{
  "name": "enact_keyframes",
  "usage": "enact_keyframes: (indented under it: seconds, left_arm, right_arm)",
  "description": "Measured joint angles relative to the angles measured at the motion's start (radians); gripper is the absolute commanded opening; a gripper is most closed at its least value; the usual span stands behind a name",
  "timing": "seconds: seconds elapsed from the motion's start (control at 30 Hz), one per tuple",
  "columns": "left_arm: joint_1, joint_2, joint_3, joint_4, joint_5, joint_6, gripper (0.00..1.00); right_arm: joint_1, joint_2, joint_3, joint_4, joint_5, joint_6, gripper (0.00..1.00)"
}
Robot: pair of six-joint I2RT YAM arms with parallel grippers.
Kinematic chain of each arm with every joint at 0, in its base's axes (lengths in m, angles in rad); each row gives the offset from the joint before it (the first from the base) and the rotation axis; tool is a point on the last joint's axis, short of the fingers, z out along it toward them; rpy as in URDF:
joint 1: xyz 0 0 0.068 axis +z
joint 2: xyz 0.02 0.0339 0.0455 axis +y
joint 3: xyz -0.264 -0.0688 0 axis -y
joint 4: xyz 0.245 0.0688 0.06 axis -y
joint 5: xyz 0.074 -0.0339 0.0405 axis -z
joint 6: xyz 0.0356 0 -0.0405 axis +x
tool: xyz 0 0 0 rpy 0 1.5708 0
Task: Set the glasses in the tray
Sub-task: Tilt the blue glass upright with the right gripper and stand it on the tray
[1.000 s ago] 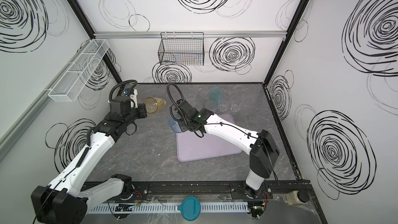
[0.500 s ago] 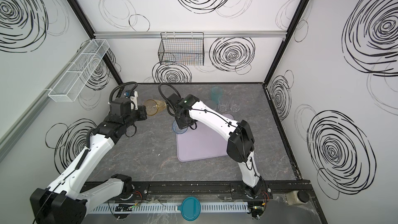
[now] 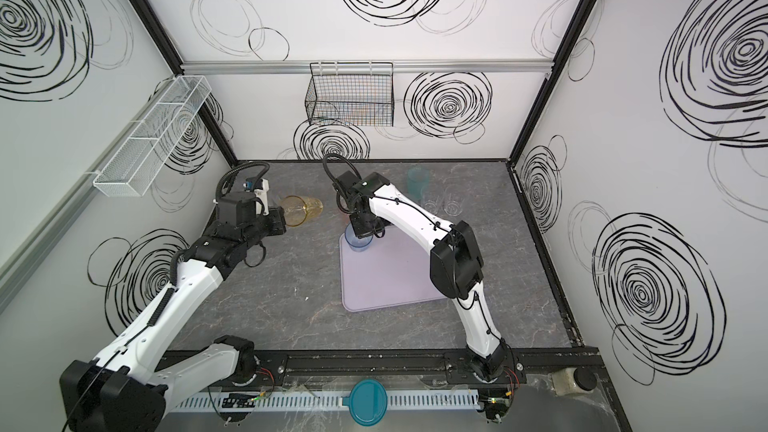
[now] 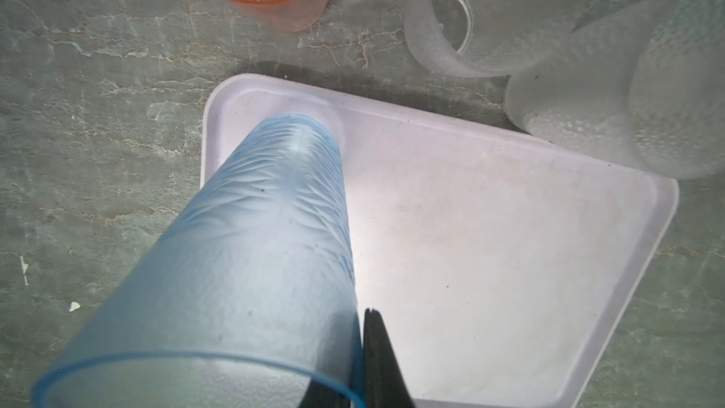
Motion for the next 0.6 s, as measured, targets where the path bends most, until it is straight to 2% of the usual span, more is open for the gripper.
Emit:
enact_keyframes:
  seconds: [0.17, 0.5, 0.6]
  left_arm:
    - [-0.022, 0.0, 0.0, 0.001, -0.006, -0.003, 0.0]
    - [-0.05, 0.003, 0.0, 0.0, -0.017, -0.003, 0.0]
    - [-0.056, 0.003, 0.0, 0.0, -0.024, -0.003, 0.0]
  right_arm:
    - [0.0, 0.003, 0.004, 0.003, -0.016, -0.009, 0.16]
    - [-0.012, 0.056, 0.053, 0.036, -0.068, -0.009, 0.24]
    - [-0.015, 0.072, 0.085, 0.045, -0.079, -0.009, 0.29]
